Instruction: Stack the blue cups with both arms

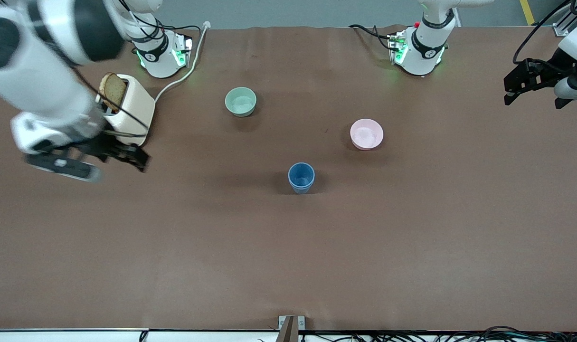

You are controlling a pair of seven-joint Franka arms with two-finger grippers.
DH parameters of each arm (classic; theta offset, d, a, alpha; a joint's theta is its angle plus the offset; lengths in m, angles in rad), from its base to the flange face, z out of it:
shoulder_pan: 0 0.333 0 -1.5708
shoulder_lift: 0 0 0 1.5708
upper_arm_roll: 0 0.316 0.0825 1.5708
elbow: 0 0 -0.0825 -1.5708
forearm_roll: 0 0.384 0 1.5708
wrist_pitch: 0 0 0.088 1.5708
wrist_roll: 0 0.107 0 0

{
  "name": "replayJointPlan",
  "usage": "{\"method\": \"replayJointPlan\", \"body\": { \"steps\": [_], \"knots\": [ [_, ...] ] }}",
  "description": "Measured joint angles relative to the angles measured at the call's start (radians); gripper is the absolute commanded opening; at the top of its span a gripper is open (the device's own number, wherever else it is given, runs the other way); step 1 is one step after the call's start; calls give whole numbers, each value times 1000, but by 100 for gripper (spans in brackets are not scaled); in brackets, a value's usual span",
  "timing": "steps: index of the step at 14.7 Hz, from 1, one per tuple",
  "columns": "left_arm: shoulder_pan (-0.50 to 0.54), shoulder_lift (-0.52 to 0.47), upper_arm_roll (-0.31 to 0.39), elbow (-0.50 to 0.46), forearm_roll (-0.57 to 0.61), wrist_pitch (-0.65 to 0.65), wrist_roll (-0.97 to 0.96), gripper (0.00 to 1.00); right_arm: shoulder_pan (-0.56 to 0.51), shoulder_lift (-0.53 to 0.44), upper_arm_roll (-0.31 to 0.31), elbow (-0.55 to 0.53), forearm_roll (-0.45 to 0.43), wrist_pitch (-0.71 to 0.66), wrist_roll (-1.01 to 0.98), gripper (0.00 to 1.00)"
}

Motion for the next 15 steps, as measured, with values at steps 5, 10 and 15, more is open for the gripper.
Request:
{"method": "replayJointPlan", "body": {
  "steps": [5, 10, 15],
  "knots": [
    [0, 0, 0, -1, 0, 0, 0, 100, 38, -113, -236, -2, 66, -164, -245, 100],
    [0, 0, 0, -2, 0, 0, 0, 100, 82, -155, -383, -2, 77, -254, -385, 100],
    [0, 0, 0, -3, 0, 0, 0, 100, 83, -155, -416, 18, 96, -252, -491, 100]
  ]
}}
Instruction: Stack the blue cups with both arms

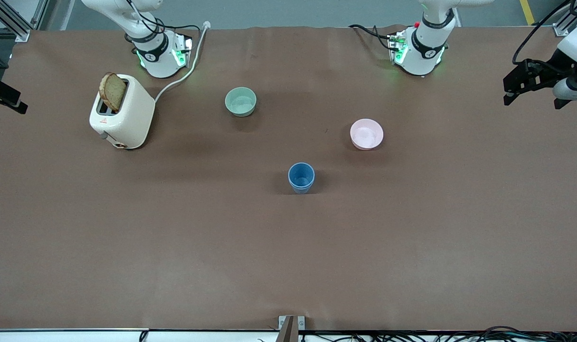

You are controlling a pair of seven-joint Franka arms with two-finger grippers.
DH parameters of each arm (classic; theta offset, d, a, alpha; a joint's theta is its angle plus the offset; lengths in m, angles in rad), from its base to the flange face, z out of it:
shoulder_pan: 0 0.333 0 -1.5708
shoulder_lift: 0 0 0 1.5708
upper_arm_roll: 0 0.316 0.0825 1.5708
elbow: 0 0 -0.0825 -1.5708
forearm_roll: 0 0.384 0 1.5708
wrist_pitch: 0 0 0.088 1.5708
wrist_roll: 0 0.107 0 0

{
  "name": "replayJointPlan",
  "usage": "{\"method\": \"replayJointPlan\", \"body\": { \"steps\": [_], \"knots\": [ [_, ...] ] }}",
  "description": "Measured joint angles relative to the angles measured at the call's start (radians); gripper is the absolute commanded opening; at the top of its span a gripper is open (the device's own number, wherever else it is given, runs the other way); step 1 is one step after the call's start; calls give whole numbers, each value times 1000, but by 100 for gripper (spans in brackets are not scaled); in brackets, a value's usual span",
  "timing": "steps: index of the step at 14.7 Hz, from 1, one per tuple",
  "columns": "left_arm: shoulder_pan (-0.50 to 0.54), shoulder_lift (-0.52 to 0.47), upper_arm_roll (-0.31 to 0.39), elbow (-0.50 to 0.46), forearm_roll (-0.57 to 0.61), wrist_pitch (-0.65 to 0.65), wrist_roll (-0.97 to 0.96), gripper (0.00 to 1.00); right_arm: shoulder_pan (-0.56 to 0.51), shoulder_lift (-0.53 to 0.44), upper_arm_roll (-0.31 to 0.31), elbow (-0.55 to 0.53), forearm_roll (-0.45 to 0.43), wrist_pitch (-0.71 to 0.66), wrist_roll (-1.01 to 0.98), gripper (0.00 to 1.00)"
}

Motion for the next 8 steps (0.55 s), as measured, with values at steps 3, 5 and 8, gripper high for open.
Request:
{"method": "replayJointPlan", "body": {
  "steps": [3, 5, 8],
  "knots": [
    [-2, 0, 0, 1, 0, 0, 0, 100, 1, 0, 0, 0, 5, -2, -8, 100],
    [-3, 0, -1, 1, 0, 0, 0, 100, 2, 0, 0, 0, 6, -11, -11, 100],
    [-4, 0, -1, 2, -14, 0, 4, 100, 4, 1, 0, 0, 9, -12, -19, 100]
  ]
}}
